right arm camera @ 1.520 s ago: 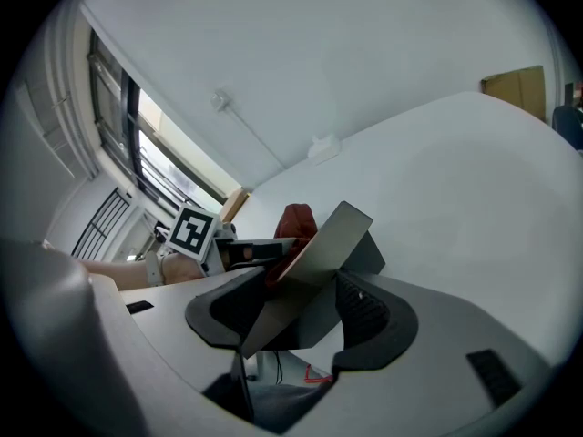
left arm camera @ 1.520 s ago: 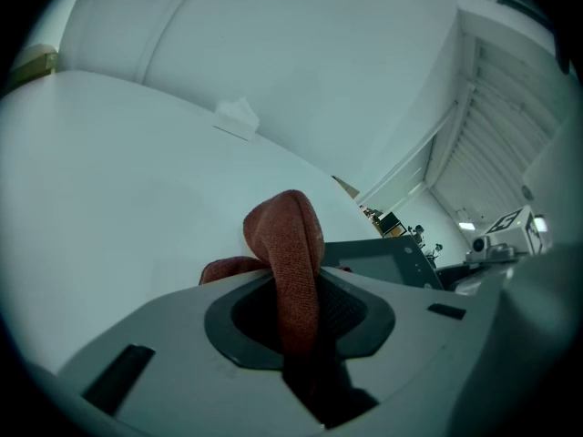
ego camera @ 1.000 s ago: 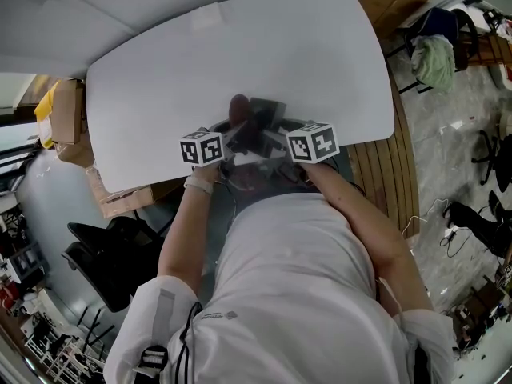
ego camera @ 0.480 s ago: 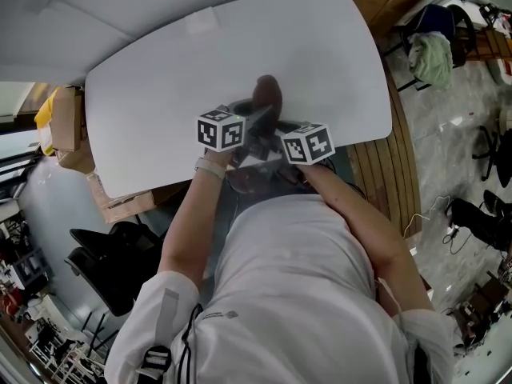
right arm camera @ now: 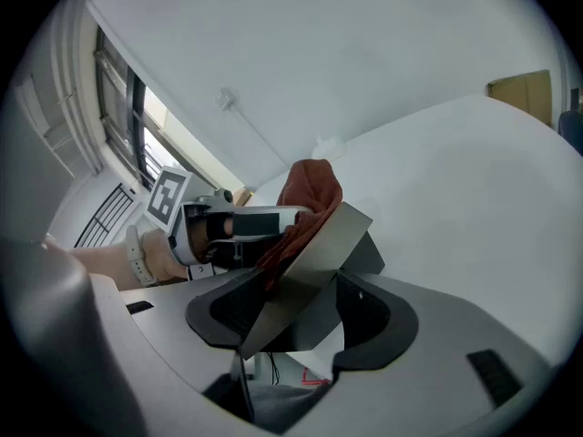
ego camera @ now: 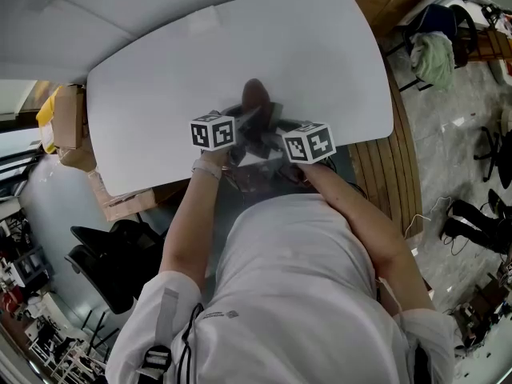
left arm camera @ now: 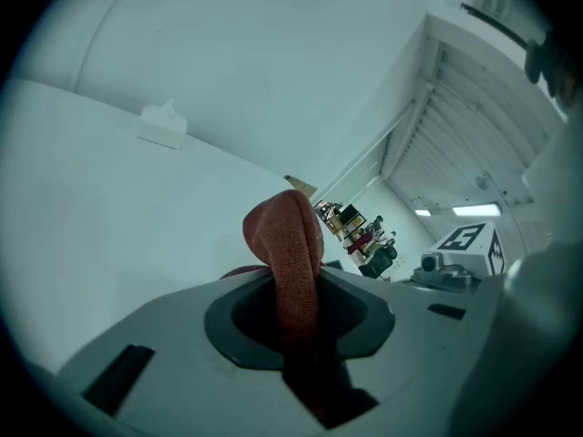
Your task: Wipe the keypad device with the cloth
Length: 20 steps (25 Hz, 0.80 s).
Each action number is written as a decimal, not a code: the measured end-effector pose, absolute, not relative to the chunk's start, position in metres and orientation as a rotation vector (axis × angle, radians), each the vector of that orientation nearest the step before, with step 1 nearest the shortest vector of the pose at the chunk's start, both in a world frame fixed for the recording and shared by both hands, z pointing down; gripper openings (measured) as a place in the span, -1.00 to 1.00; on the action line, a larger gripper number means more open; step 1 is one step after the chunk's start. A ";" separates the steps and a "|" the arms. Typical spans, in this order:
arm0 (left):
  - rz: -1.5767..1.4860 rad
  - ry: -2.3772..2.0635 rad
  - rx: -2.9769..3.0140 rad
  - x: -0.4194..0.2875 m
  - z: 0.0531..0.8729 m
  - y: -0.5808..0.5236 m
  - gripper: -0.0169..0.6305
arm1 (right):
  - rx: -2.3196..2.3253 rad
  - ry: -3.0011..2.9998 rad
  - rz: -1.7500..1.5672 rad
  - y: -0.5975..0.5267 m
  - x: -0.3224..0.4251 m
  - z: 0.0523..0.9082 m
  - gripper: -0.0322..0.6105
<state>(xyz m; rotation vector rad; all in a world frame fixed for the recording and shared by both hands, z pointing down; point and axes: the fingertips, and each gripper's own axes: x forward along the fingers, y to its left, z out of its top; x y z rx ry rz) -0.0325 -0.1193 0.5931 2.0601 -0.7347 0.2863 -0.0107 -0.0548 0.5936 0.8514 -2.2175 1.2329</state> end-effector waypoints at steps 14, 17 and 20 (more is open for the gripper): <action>0.325 -0.651 2.060 -0.041 0.596 -0.092 -0.67 | 0.852 -2.221 1.229 -0.056 -0.008 0.593 -0.20; 0.396 -0.749 2.037 -0.060 0.616 -0.089 -0.67 | 0.857 -2.218 1.230 -0.056 -0.008 0.594 -0.20; 0.423 -0.813 2.010 -0.076 0.630 -0.086 -0.67 | 0.866 -2.218 1.229 -0.056 -0.008 0.593 -0.20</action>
